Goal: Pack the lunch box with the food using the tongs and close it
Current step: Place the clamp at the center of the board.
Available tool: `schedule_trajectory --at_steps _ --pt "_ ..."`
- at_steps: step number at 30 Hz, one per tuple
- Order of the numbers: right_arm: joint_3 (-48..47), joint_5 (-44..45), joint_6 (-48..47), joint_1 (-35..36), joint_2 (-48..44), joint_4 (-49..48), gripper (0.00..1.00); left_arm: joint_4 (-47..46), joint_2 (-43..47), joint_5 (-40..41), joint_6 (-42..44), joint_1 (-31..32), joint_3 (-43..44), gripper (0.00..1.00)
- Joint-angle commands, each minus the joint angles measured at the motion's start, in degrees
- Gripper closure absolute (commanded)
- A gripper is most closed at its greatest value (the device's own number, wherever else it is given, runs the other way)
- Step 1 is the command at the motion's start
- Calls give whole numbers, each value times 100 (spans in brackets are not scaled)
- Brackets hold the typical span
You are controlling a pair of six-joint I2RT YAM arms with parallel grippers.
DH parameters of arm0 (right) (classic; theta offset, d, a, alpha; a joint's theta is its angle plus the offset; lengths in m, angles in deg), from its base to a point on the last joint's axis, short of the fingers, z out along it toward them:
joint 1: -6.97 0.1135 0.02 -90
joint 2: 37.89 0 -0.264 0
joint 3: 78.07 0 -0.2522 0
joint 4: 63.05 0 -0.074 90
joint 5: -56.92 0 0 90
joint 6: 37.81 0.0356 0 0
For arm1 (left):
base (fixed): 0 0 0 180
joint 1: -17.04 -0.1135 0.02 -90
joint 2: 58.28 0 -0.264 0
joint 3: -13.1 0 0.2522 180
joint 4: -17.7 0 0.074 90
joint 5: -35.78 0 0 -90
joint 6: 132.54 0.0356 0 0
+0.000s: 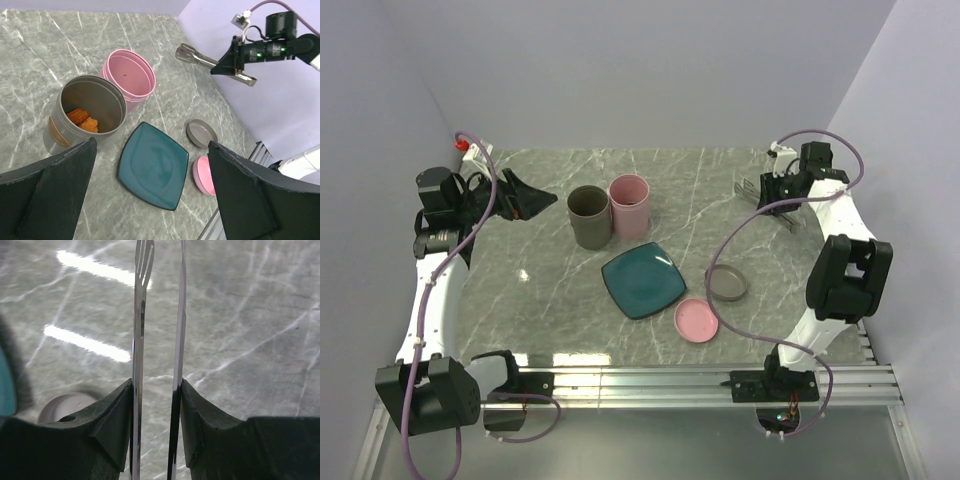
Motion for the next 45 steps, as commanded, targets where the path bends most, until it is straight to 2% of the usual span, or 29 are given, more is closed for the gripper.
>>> schedule_trajectory --at_steps 1,14,20,22,24,34,38,45 --pt "8 271 146 -90 226 -579 54 -79 222 -24 91 -17 -25 1" --pt "526 808 59 -90 675 -632 50 98 292 38 364 -17 -25 1" --pt "640 861 -29 -90 719 -501 42 63 380 46 382 -9 -52 1" --pt "693 904 -38 -98 685 -474 33 36 415 38 364 -17 -78 1" --pt "702 905 -56 -90 667 -448 30 10 451 29 338 -17 -95 1" --pt "719 887 -56 -90 754 -228 27 -8 573 -15 276 -9 -25 1" --pt "833 949 -21 -98 939 -280 18 -78 653 -24 197 -9 -52 1" --pt "773 949 137 -81 1027 -360 13 -34 644 -15 215 -9 1 1"
